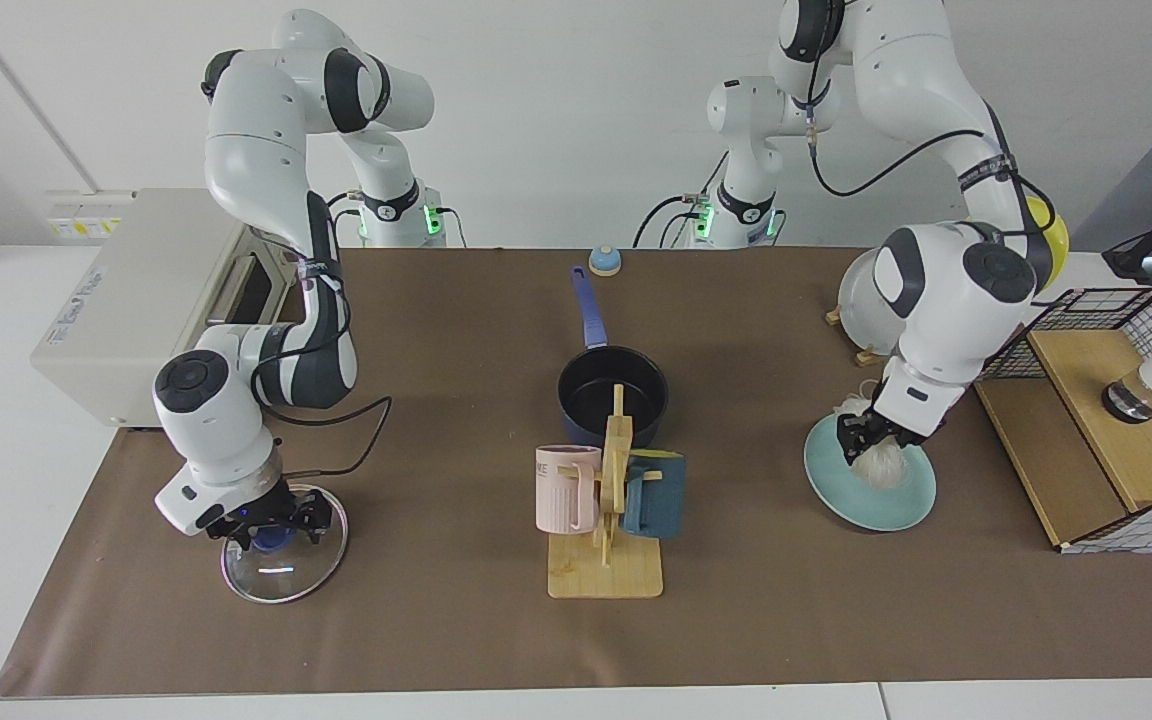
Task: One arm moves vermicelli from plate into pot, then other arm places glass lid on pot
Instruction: 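Grasp the white vermicelli with the left gripper and lift it toward the pot, then lower the vermicelli into the black pot and open the left gripper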
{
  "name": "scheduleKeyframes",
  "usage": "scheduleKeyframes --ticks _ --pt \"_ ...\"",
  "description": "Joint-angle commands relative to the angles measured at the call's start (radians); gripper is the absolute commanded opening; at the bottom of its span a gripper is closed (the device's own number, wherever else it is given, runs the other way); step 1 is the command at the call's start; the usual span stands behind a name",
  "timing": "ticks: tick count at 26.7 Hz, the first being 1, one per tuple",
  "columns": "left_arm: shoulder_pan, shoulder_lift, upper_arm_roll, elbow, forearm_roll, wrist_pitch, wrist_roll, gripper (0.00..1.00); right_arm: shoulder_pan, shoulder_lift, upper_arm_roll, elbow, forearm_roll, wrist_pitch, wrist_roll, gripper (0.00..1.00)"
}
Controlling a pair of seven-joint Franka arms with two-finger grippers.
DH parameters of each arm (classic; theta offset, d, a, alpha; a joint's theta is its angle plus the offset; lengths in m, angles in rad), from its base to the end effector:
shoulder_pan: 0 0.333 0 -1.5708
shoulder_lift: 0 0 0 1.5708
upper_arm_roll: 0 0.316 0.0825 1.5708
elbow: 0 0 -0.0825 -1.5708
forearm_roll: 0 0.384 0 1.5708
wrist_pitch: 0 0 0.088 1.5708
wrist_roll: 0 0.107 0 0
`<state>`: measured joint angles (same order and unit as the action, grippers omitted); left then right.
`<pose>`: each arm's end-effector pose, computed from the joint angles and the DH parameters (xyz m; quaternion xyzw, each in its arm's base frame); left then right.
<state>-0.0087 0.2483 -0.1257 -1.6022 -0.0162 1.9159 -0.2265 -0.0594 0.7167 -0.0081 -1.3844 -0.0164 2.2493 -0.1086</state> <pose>0.6390 -0.0801 0.4925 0.9979 0.0509 0.0290 0.0287 0.7440 -0.0494 0.3012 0.9969 0.0263 0.0729 0.0158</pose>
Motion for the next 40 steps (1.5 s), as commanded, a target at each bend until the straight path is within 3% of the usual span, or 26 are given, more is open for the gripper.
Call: scheduleKeyframes --ticks 1,6,9,12,15,18,21,30,35,40 --pt "0.001 -0.113 -0.100 -0.035 -0.014 -0.138 -0.147 0.00 -0.020 -0.033 0.014 -0.021 0.035 -0.048 -0.037 0.99" --pt "0.001 -0.141 -0.242 -0.056 -0.022 -0.146 -0.318 0.00 -0.028 -0.039 0.014 -0.022 0.036 -0.068 -0.040 0.99" --pt "0.001 -0.138 -0.313 -0.082 -0.034 -0.077 -0.349 0.00 -0.034 -0.040 0.014 -0.024 0.036 -0.080 -0.059 0.99" --pt "0.001 -0.136 -0.379 -0.149 -0.066 0.044 -0.350 0.00 -0.034 -0.039 0.014 -0.024 0.035 -0.080 -0.075 0.76" --pt "0.000 -0.138 -0.390 -0.174 -0.108 0.089 -0.344 0.00 -0.033 -0.039 0.013 -0.024 0.033 -0.079 -0.082 0.53" --pt "-0.010 -0.080 -0.402 -0.180 -0.111 0.165 -0.347 0.00 -0.025 -0.039 0.013 -0.022 0.021 -0.074 -0.080 0.25" --pt "-0.014 -0.034 -0.408 -0.197 -0.100 0.231 -0.353 0.00 -0.023 -0.039 0.013 -0.018 0.015 -0.070 -0.080 0.13" --pt "-0.025 0.094 -0.410 -0.203 -0.027 0.339 -0.370 0.00 0.004 -0.100 0.013 -0.016 0.012 -0.094 -0.079 0.06" --pt "-0.030 0.103 -0.411 -0.234 -0.021 0.356 -0.378 0.00 0.004 -0.141 0.014 -0.015 0.013 -0.161 -0.080 0.06" --pt "-0.039 0.117 -0.410 -0.285 -0.019 0.460 -0.375 0.00 0.006 -0.197 0.016 -0.022 0.018 -0.241 -0.082 0.06"
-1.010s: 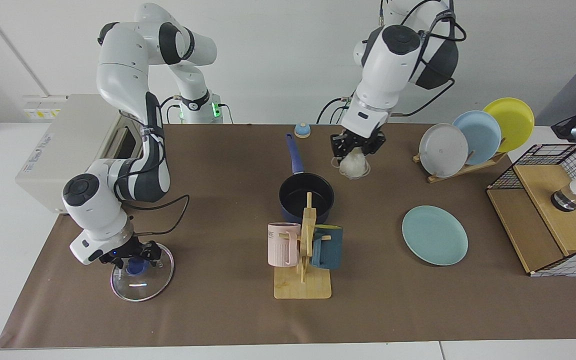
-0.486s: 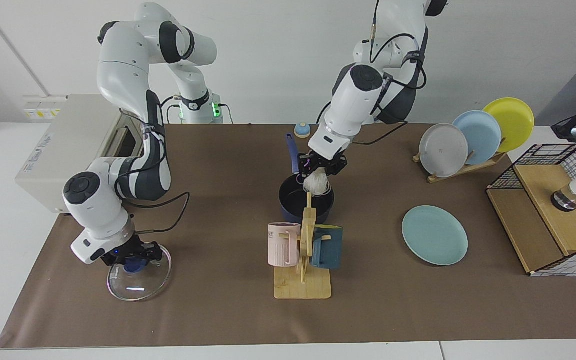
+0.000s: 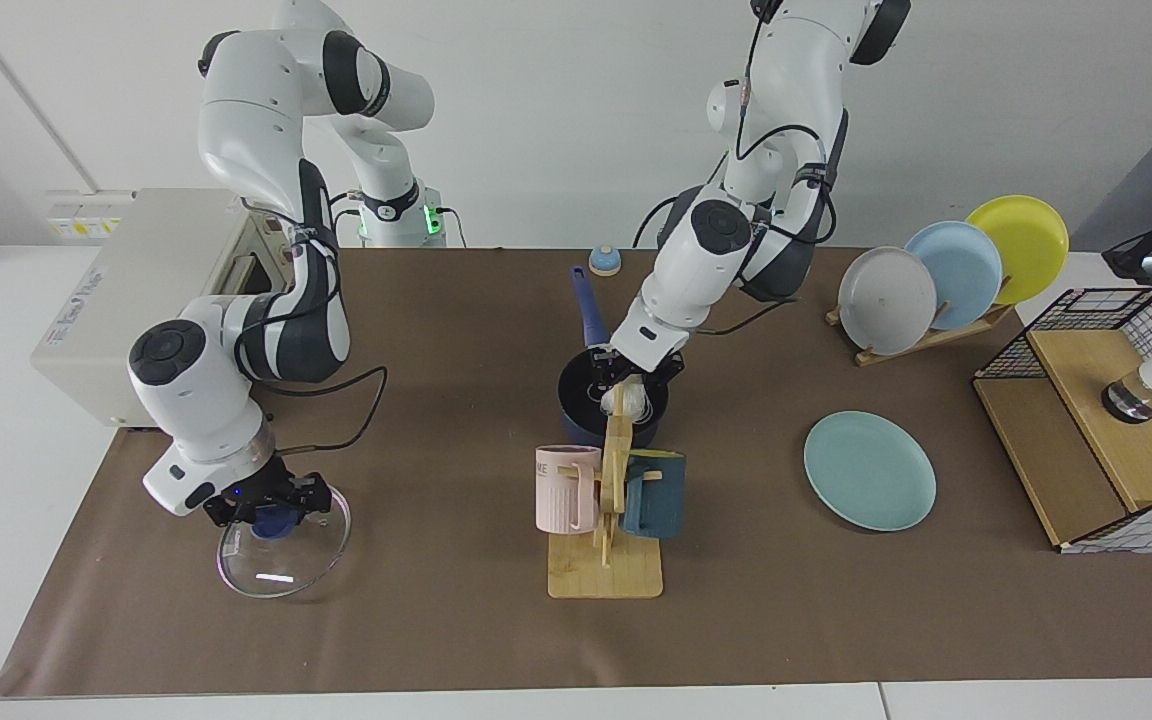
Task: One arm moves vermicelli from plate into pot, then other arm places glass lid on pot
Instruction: 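Lower the vermicelli into the black pot and open the left gripper, then withdraw the left gripper while the right gripper carries the glass lid toward the pot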
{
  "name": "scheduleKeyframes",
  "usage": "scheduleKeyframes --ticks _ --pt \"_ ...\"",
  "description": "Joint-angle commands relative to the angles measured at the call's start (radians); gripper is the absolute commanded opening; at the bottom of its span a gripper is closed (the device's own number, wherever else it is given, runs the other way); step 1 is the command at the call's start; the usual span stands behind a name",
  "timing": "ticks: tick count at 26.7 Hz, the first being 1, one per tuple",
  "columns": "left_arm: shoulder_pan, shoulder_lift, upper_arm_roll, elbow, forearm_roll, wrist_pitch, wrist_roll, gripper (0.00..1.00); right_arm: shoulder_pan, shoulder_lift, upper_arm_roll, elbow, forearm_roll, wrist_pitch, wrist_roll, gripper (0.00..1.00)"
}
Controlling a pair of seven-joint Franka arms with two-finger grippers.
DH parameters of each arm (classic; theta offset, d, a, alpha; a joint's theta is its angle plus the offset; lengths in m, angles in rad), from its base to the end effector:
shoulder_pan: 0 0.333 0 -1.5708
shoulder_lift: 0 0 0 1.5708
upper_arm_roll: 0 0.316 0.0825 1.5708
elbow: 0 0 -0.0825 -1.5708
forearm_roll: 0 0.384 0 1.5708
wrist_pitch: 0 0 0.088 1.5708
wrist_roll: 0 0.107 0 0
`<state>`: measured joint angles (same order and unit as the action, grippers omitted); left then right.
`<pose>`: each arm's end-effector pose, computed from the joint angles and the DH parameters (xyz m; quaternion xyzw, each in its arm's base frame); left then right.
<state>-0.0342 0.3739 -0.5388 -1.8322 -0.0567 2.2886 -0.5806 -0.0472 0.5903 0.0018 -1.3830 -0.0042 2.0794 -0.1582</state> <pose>0.5560 -0.3287 0.3675 0.9903 0.0424 -0.0079 0.1324 0.7281 -0.0336 0.3780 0.9970 0.0570 0.0526 0.0068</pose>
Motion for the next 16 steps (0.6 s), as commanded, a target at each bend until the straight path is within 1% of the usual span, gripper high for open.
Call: scheduleKeyframes --ticks 1,5,10,11,12,13,14,15,16 --pt "-0.013 -0.006 0.002 -0.056 0.023 0.089 -0.019 0.00 -0.006 -0.081 0.006 -0.025 0.006 -0.088 -0.032 0.06" --pt "-0.013 0.003 0.003 -0.059 0.023 0.094 -0.018 0.00 0.004 -0.132 0.006 -0.048 0.010 -0.143 -0.035 0.06" --pt "-0.013 0.007 0.003 -0.078 0.023 0.094 -0.021 0.00 0.006 -0.259 0.006 -0.200 0.021 -0.145 -0.034 0.06" --pt "-0.013 0.007 0.003 -0.076 0.023 0.094 -0.022 0.04 0.007 -0.277 0.006 -0.224 0.023 -0.145 -0.030 0.06" --pt "-0.012 0.008 0.003 -0.075 0.023 0.094 -0.021 0.22 0.009 -0.299 0.007 -0.252 0.024 -0.145 -0.024 0.06" --pt "-0.012 0.008 0.003 -0.073 0.023 0.094 -0.021 0.47 0.009 -0.320 0.009 -0.275 0.026 -0.145 -0.021 0.06" --pt "-0.012 0.008 0.003 -0.073 0.023 0.092 -0.019 0.78 0.009 -0.339 0.012 -0.303 0.026 -0.143 -0.020 0.06" --pt "-0.012 0.008 0.003 -0.073 0.023 0.089 -0.022 1.00 0.007 -0.360 0.018 -0.333 0.027 -0.139 -0.020 0.06" --pt "-0.012 0.008 0.003 -0.070 0.023 0.083 -0.027 1.00 0.007 -0.381 0.020 -0.364 0.039 -0.133 -0.018 0.06"
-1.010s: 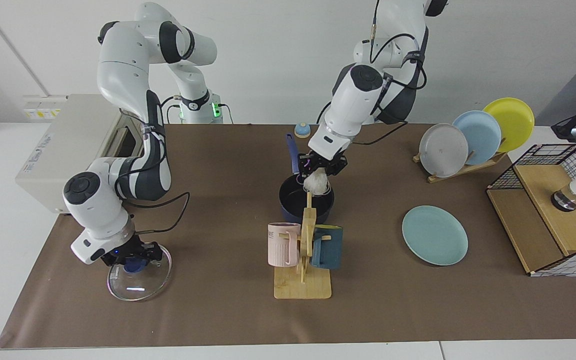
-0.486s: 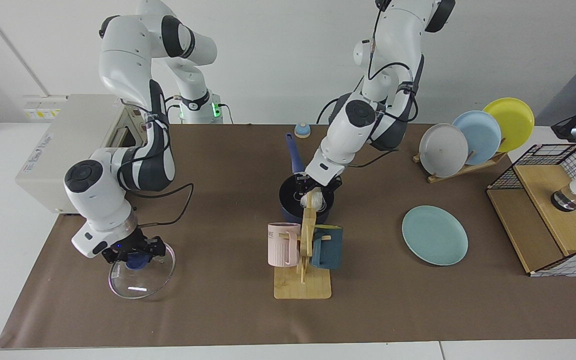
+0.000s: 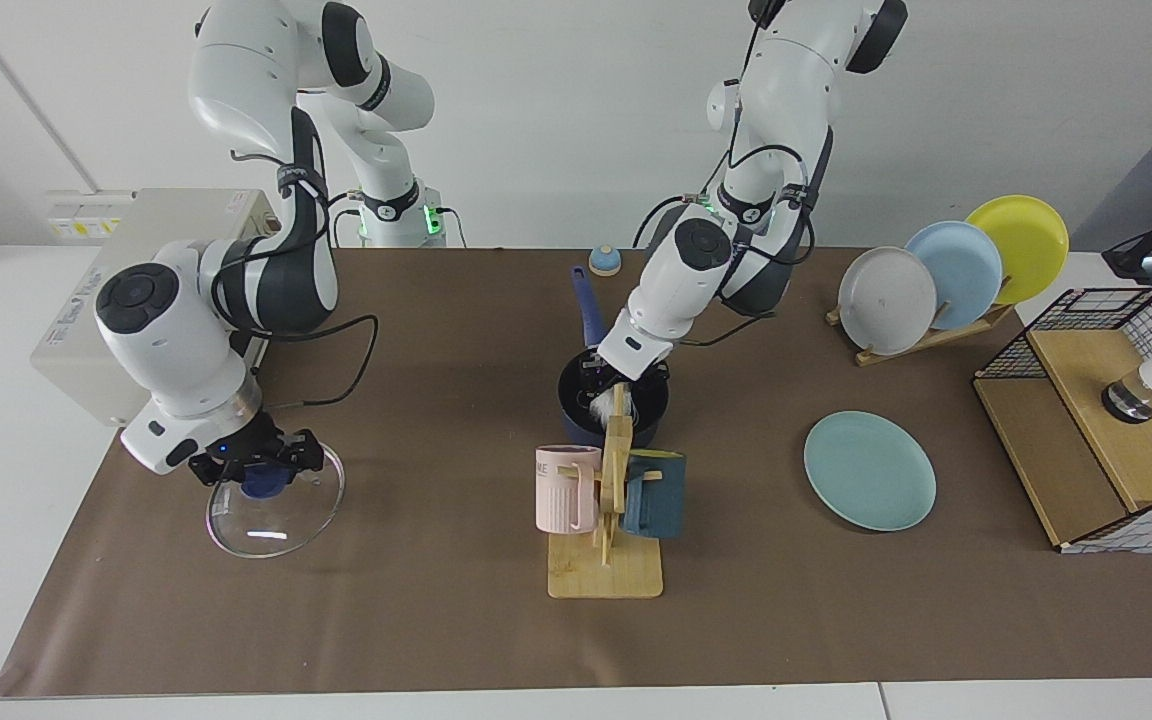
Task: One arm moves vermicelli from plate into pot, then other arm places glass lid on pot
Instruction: 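Withdraw the left gripper while the right gripper carries the glass lid toward the pot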
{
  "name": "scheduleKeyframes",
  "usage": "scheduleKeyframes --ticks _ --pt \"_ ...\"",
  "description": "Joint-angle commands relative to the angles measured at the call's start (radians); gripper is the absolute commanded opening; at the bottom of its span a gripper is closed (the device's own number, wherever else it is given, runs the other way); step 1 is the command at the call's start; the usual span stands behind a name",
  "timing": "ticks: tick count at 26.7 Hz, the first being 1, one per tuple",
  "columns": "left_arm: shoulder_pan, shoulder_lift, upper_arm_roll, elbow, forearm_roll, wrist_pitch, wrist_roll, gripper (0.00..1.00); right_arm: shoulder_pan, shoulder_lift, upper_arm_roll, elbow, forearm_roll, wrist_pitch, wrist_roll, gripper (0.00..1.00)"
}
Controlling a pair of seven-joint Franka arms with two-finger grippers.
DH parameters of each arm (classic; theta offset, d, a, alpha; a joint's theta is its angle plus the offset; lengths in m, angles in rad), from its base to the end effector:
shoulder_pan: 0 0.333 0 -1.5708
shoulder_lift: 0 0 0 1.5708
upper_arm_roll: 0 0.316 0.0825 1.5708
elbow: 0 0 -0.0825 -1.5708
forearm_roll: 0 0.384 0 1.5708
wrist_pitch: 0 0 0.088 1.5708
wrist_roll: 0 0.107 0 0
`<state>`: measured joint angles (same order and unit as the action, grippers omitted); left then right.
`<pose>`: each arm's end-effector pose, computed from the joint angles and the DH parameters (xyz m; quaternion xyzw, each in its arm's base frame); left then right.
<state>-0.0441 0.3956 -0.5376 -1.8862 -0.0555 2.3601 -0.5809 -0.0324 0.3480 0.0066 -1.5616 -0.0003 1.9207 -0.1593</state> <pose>0.5462 -0.3324 0.3377 0.9900 0.0415 -0.0111 0.1345 0.6639 -0.0177 0.4461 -0.9978 -0.0665 -0.0056 0.0005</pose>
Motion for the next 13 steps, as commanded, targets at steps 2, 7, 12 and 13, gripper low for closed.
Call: scheduleKeyframes --ticks 2,7,12,13 --pt "-0.003 -0.014 0.004 -0.007 0.022 0.008 -0.040 1.00 -0.006 -0.182 0.016 -0.259 0.084 0.058 -0.017 0.06" --pt "0.006 -0.040 0.015 0.044 0.023 -0.085 -0.042 1.00 0.032 -0.282 0.019 -0.443 0.111 0.197 -0.006 0.06" --pt "0.015 -0.095 0.050 0.179 0.055 -0.298 -0.033 1.00 0.106 -0.345 0.019 -0.551 0.112 0.262 0.124 0.06" --pt "0.015 -0.100 0.059 0.202 0.060 -0.335 -0.034 1.00 0.121 -0.353 0.019 -0.560 0.112 0.264 0.148 0.06"
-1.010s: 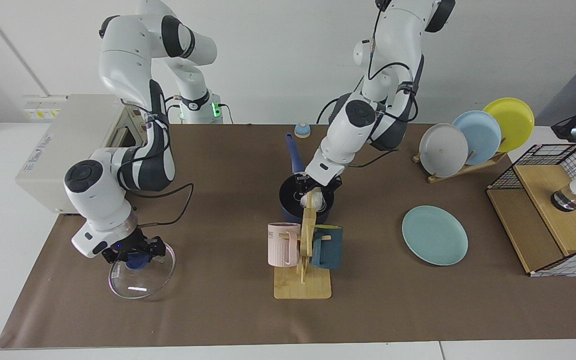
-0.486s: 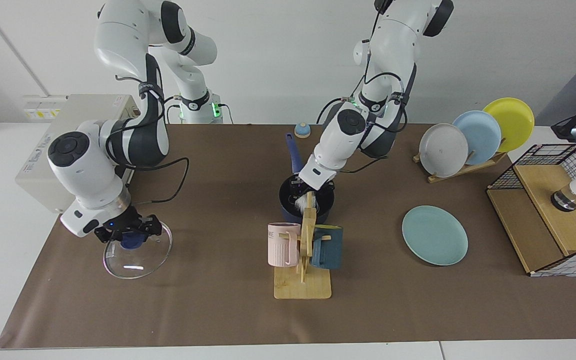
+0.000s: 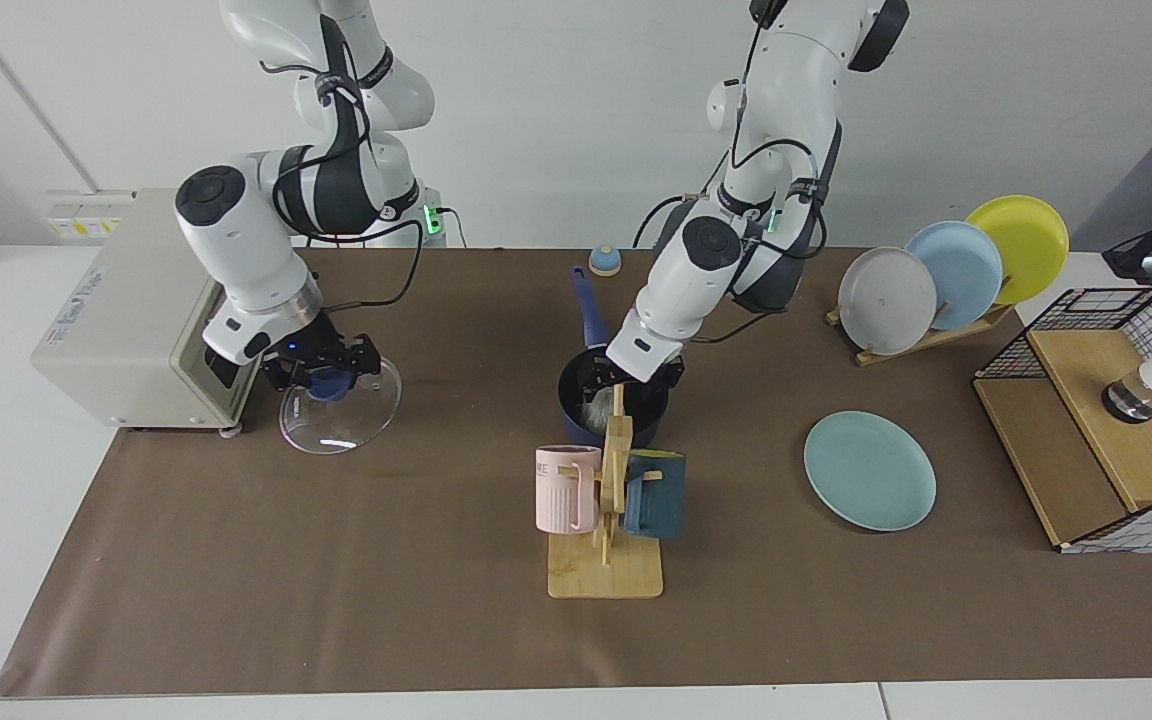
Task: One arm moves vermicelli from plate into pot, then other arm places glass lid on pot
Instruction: 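Withdraw the left gripper while the right gripper carries the glass lid toward the pot, then lower the glass lid onto the pot with the right gripper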
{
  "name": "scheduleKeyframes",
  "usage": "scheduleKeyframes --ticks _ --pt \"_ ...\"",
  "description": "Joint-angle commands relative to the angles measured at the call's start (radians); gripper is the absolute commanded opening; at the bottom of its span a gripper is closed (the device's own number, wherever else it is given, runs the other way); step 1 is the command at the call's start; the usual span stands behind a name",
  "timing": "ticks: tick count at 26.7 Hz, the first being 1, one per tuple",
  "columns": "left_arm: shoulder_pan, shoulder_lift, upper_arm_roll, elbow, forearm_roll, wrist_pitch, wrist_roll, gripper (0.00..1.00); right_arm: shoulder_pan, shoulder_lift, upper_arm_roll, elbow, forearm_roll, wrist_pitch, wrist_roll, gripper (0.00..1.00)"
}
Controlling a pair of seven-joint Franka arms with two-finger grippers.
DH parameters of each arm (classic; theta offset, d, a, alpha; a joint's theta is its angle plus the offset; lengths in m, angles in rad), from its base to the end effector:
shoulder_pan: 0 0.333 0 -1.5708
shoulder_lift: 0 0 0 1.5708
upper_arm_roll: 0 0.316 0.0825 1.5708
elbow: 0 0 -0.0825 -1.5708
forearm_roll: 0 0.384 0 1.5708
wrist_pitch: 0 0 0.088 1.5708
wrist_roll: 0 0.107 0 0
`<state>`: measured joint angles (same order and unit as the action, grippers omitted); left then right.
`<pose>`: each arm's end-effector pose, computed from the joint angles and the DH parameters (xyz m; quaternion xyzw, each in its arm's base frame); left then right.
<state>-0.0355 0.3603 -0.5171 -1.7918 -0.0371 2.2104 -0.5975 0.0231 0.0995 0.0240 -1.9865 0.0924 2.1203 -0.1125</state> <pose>0.5641 -0.3175 0.3839 0.9922 0.0509 -0.0124 0.1135 0.5792 0.0312 0.4181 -0.9974 -0.0562 -0.0185 0.0404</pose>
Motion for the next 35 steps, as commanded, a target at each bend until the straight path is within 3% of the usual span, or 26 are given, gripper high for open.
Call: scheduleKeyframes --ticks 1,7,12,14,19,24,30,35 --pt "0.006 -0.069 0.051 0.129 0.049 -0.217 -0.016 1.00 0.078 -0.110 0.002 -0.143 0.020 0.067 0.129 0.06" --pt "0.037 -0.129 0.106 0.181 0.088 -0.340 0.036 1.00 0.205 -0.126 0.002 -0.156 0.004 0.076 0.364 0.06" --pt "0.118 -0.202 0.120 0.183 0.085 -0.449 0.169 1.00 0.311 -0.112 0.002 -0.121 -0.003 0.076 0.560 0.06" --pt "0.128 -0.233 0.163 0.183 0.074 -0.488 0.235 1.00 0.356 -0.095 0.002 -0.092 -0.020 0.069 0.652 0.06" --pt "0.114 -0.307 0.284 0.183 0.066 -0.561 0.389 1.00 0.446 -0.012 0.004 0.038 -0.112 0.001 0.882 0.04" --pt "0.114 -0.348 0.359 0.177 0.059 -0.597 0.473 1.00 0.506 0.080 0.004 0.192 -0.108 -0.082 0.994 0.03" --pt "0.115 -0.397 0.402 0.120 0.034 -0.598 0.558 1.00 0.549 0.173 0.002 0.300 -0.111 -0.099 1.102 0.02" --pt "0.114 -0.425 0.421 0.081 -0.029 -0.577 0.571 1.00 0.568 0.293 0.001 0.494 -0.112 -0.189 1.139 0.02"
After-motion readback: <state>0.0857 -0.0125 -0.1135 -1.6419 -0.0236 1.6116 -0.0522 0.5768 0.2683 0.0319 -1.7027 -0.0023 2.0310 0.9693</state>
